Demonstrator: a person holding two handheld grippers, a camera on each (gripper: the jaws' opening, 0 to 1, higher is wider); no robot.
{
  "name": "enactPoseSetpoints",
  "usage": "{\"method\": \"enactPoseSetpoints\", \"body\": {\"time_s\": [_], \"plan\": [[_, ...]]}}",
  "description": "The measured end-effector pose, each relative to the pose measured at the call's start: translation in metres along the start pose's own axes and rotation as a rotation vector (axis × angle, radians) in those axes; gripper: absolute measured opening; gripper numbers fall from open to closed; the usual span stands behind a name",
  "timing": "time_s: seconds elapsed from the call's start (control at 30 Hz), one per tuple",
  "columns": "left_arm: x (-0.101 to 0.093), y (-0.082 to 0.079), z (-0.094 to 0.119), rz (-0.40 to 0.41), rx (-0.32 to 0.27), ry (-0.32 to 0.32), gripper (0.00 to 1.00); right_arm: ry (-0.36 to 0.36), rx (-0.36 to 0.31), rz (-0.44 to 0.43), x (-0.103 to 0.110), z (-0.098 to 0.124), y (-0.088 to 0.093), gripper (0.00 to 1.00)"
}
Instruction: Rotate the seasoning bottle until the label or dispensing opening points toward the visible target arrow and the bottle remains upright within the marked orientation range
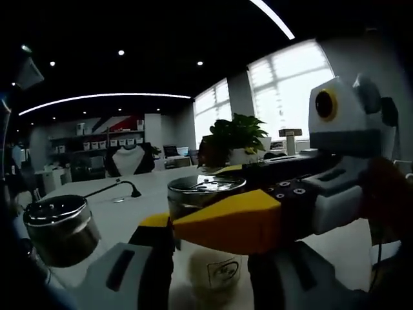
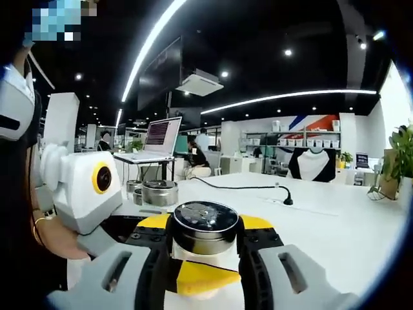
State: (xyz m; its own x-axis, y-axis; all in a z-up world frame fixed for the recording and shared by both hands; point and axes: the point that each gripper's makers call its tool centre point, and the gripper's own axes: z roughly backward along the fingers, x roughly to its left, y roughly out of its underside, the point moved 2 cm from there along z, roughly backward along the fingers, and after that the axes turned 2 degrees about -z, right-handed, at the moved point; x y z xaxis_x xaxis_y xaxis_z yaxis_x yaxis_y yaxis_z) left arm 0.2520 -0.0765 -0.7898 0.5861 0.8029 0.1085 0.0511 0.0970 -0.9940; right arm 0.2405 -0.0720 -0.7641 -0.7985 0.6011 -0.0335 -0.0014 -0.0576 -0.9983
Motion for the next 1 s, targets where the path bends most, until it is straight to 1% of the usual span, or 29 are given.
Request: {"method": "enactPoseSetpoints", "body": {"time_s": [0.1, 0.13, 0.2, 0.5, 0.77, 0.8, 0.93, 1.0], "plan": [[-0.0007, -0.0003, -0.0008, 0.005, -0.003, 0.001, 0.45, -0.003, 0.004, -0.003, -0.0003, 0.0006, 0.0004, 0.37], [-0.0019, 0.0001, -0.0014, 0.015, -0.003, 0.001, 0.45, -0.012, 0.014, 0.028, 0.0004, 0.0012, 0.0009, 0.38], [-0.0027, 0.0005, -0.0017, 0.025, -0.006, 0.0, 0.45, -0.019, 0.016, 0.034, 0.0, 0.0013, 0.0011, 0.38], [-0.0022, -0.0005, -0.0011, -0.027, -0.014, -0.004, 0.46, -0.039, 0.005, 0.029, -0.0001, 0.0013, 0.0017, 0.38], [-0.0019, -0.0003, 0.0002, -0.052, -0.009, -0.003, 0.46, -0.058, 0.005, 0.024, 0.0026, 0.0006, 0.0022, 0.38], [-0.0019, -0.0003, 0.0004, -0.054, -0.009, -0.003, 0.46, -0.06, 0.004, 0.016, 0.0004, 0.0005, 0.0024, 0.38], [-0.0019, -0.0007, 0.0041, -0.072, -0.008, 0.0, 0.46, -0.055, 0.008, 0.007, -0.0005, 0.0014, 0.0026, 0.39], [-0.0022, -0.0016, 0.0052, -0.063, -0.016, 0.012, 0.46, -0.052, 0.012, 0.008, 0.0002, 0.0018, 0.0029, 0.39]]}}
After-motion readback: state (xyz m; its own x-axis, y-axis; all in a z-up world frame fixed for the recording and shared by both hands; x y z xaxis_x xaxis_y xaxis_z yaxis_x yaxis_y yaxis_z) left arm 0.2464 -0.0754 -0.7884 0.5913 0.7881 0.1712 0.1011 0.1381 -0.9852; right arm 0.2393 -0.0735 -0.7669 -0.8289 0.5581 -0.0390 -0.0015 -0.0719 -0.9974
